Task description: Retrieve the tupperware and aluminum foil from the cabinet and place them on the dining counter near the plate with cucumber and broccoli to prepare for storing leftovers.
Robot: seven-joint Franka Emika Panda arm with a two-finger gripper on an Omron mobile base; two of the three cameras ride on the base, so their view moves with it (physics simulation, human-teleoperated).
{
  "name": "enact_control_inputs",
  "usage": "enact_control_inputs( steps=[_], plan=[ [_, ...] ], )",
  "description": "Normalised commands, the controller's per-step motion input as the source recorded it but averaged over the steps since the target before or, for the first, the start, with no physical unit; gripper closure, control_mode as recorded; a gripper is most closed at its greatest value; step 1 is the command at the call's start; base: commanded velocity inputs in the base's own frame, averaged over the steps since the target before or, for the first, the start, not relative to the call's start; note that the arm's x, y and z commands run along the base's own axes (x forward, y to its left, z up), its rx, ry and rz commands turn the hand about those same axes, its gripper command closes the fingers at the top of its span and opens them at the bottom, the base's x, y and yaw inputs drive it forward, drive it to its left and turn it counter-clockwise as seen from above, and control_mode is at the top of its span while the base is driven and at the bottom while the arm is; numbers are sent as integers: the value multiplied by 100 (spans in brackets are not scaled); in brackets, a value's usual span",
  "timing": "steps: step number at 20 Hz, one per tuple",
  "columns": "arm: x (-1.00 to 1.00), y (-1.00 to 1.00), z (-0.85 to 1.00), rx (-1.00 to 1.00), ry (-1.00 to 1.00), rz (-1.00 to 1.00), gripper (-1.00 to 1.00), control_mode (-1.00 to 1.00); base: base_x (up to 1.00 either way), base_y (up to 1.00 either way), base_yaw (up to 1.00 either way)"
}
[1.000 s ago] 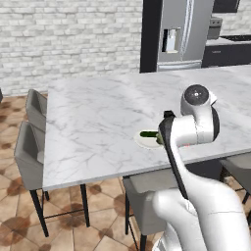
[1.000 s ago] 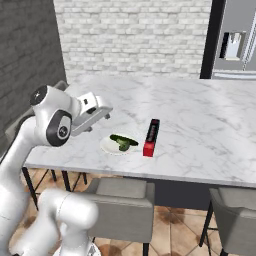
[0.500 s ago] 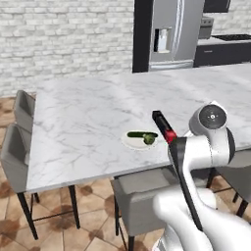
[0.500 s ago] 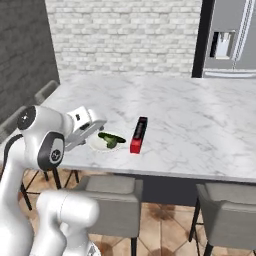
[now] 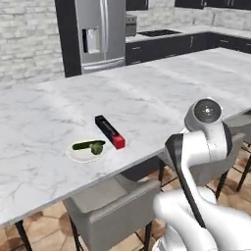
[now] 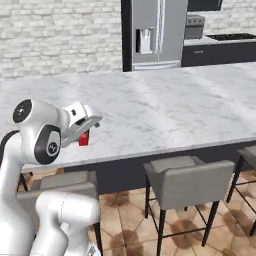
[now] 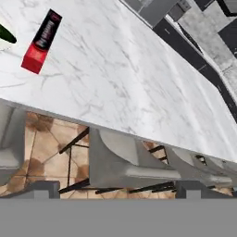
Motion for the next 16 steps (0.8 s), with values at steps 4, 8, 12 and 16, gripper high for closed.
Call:
enact_control_inputs(
  steps=[4, 8, 12, 16],
  plan=[
    [0, 0, 0, 0, 0, 0, -100, 100, 0, -24, -81],
    [0, 0, 0, 0, 0, 0, -100, 100, 6, -12, -80],
    [0, 0, 0, 0, 0, 0, -100, 100, 28, 0, -73],
    [0, 0, 0, 0, 0, 0, -100, 100, 33, 0, -71]
  ],
)
